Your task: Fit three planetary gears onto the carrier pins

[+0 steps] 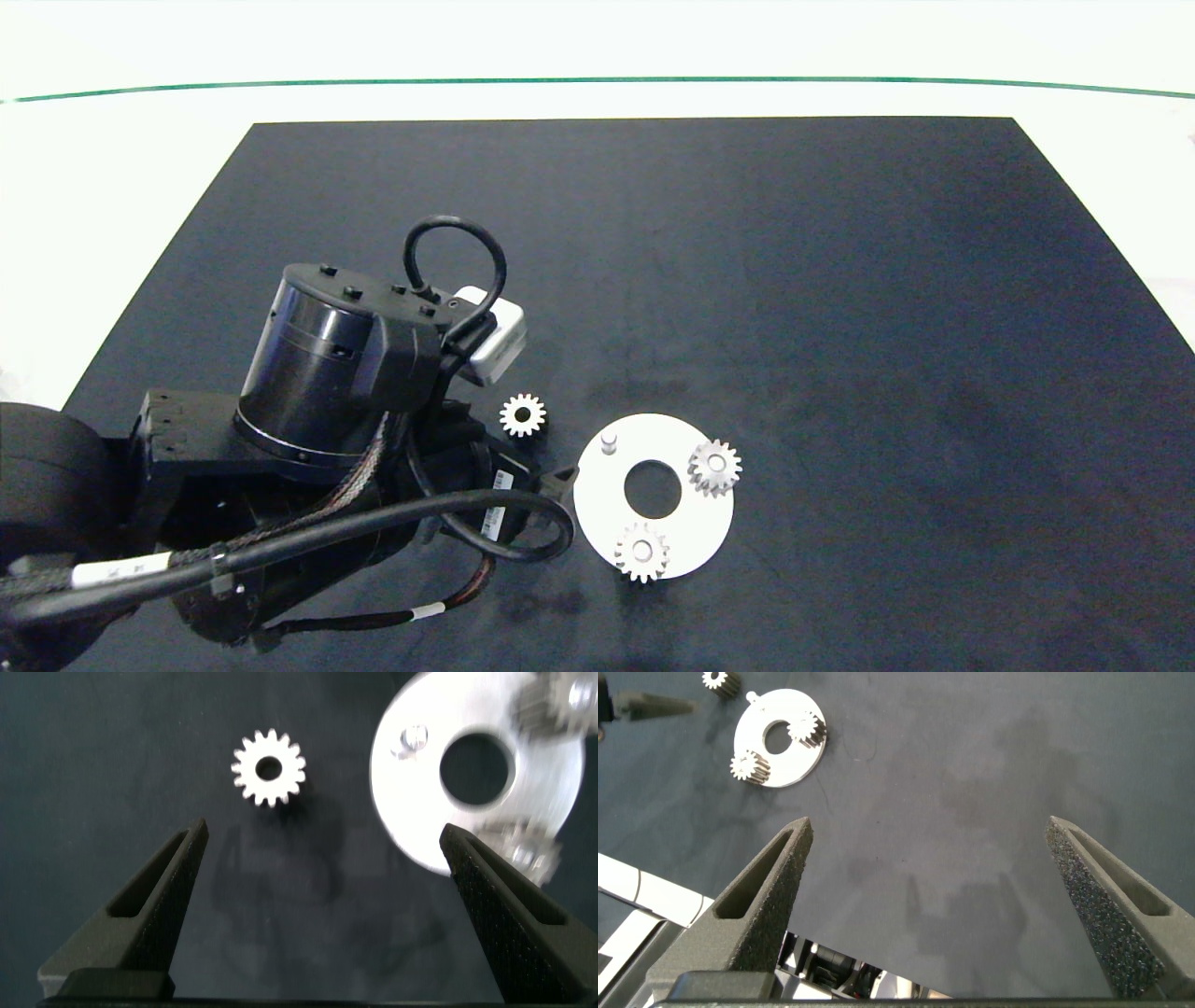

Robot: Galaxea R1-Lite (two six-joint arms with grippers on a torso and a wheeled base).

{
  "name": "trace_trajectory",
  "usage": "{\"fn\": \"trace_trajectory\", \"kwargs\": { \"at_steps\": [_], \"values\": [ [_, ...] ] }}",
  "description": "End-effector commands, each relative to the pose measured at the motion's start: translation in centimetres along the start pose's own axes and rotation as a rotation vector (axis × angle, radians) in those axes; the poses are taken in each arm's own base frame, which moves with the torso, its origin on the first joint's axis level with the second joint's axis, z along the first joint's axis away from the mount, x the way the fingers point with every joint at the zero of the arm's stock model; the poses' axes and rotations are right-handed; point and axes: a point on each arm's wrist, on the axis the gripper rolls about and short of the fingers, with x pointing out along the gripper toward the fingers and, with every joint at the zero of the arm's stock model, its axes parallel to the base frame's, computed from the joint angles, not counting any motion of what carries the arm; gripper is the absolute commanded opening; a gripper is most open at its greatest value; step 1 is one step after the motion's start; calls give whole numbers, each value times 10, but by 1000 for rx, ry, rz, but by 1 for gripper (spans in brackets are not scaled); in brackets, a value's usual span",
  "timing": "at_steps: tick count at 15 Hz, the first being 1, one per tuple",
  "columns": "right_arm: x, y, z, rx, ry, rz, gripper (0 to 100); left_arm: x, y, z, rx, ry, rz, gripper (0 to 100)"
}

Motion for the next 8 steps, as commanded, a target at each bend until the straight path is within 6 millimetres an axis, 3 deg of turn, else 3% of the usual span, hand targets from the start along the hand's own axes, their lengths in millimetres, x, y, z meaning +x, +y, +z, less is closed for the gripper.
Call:
{"fn": "trace_trajectory", "kwargs": {
  "at_steps": [1, 4, 8],
  "values": [
    [-1, 0, 0, 1, 2, -9, 100, 12, -4, 2, -10, 6, 5, 100],
    [-1, -1, -1, 3, 0, -11, 100, 29, -10, -1, -25, -25, 4, 100],
    [-1, -1, -1, 8, 0, -11, 100, 38, -5, -2, -91, -34, 28, 100]
  ]
}}
